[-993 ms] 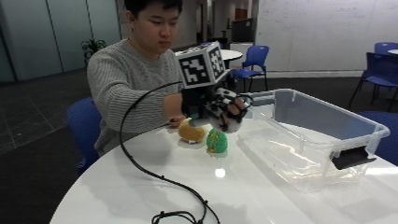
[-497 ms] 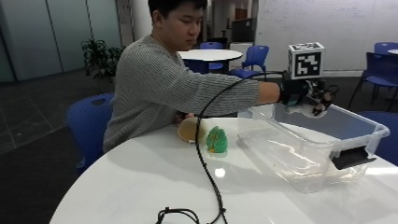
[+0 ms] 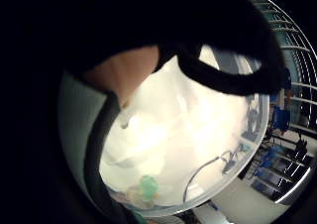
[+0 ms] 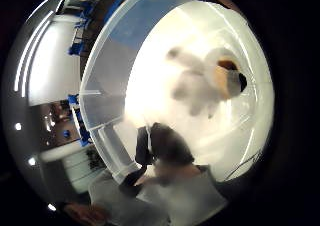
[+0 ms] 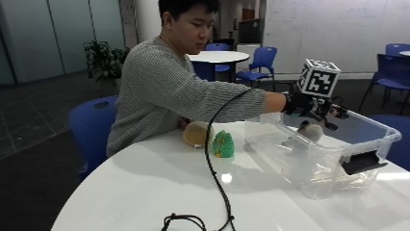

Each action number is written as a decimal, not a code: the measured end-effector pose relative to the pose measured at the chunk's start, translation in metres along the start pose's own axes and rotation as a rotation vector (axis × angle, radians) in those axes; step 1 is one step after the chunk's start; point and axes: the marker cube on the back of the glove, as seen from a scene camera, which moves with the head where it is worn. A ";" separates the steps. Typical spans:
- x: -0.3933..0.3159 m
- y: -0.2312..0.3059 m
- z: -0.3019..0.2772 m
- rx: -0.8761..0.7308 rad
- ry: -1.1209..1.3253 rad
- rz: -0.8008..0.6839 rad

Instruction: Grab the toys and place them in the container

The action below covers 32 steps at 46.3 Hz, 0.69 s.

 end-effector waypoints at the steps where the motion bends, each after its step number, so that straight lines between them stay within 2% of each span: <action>1: -0.011 -0.002 0.005 -0.013 -0.004 0.003; 11: -0.014 0.039 -0.007 0.027 -0.024 -0.068; 20: 0.017 0.157 -0.040 0.143 -0.132 -0.155; 27: 0.044 0.250 -0.028 0.133 -0.085 -0.234; 32: 0.051 0.283 -0.008 0.101 -0.028 -0.205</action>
